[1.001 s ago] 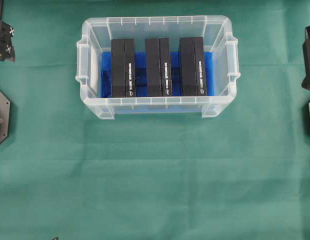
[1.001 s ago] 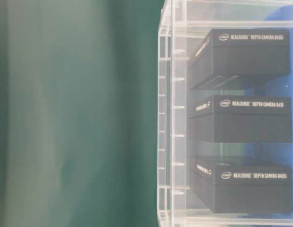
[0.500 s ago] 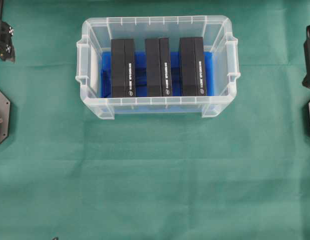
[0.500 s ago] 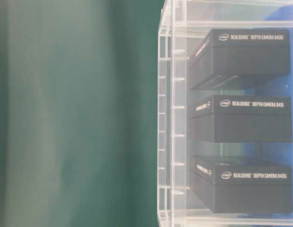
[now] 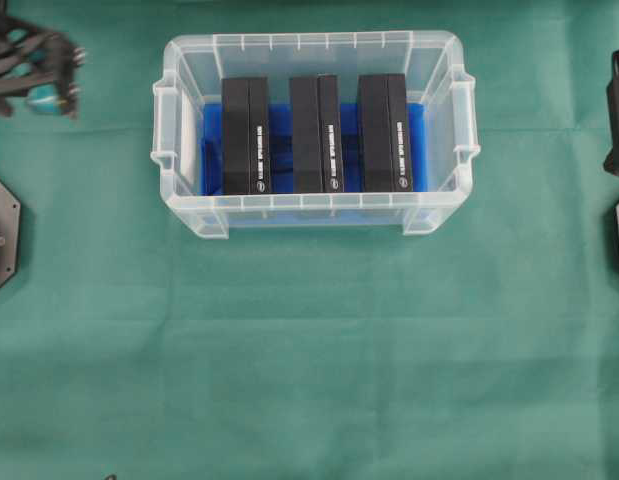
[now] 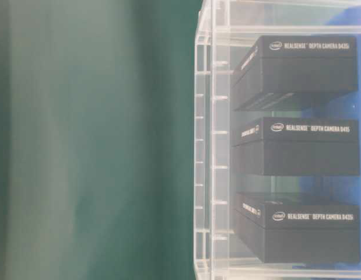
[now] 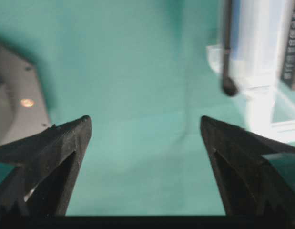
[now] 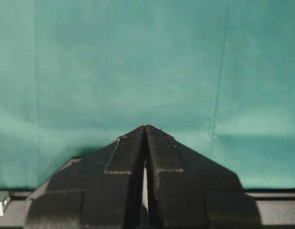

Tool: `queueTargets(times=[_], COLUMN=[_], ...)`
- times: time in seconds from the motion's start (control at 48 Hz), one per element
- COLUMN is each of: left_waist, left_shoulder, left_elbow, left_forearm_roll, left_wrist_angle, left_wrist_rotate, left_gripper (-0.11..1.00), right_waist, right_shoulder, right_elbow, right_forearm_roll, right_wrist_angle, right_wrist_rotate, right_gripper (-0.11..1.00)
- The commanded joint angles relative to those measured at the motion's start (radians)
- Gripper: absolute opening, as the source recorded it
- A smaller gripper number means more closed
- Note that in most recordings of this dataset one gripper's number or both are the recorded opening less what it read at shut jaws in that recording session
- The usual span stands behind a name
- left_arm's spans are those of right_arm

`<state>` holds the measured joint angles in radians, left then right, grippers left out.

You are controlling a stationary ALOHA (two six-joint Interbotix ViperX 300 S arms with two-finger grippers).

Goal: Take the box out of the case with the left arm.
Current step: 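Move the left gripper over the middle black box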

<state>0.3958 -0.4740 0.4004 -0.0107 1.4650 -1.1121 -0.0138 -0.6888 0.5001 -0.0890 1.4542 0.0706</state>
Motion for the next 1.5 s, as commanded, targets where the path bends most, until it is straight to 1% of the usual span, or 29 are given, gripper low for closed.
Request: queueTargets(times=[0.0, 0.313, 0.542, 0.813, 1.126, 1.48], left_waist=[-0.020, -0.075, -0.114, -0.150, -0.164, -0.163], left_shoulder=[0.060, 0.275, 0.403, 0.554, 0.669, 0.736], left_elbow=[-0.084, -0.333, -0.482, -0.647, -0.788, -0.859], left_forearm_roll=[-0.002, 0.000, -0.002, 0.000, 0.000, -0.002], left_wrist_angle=[-0.006, -0.005, -0.005, -0.005, -0.006, -0.002], left_wrist_rotate=[-0.009, -0.034, -0.072, -0.080, -0.080, -0.074], left_gripper=[0.98, 0.98, 0.98, 0.98, 0.98, 0.98], right_waist=[-0.002, -0.002, -0.002, -0.002, 0.000, -0.002], right_shoulder=[-0.002, -0.003, -0.003, -0.003, -0.005, -0.003], right_elbow=[-0.025, -0.025, -0.025, -0.023, -0.021, -0.020], right_forearm_roll=[-0.002, -0.002, -0.002, -0.002, -0.002, 0.000], right_wrist_angle=[-0.002, -0.002, -0.005, -0.002, -0.002, -0.002], right_wrist_rotate=[0.002, 0.002, 0.002, 0.002, 0.002, -0.002], right_gripper=[0.00, 0.00, 0.00, 0.00, 0.00, 0.00])
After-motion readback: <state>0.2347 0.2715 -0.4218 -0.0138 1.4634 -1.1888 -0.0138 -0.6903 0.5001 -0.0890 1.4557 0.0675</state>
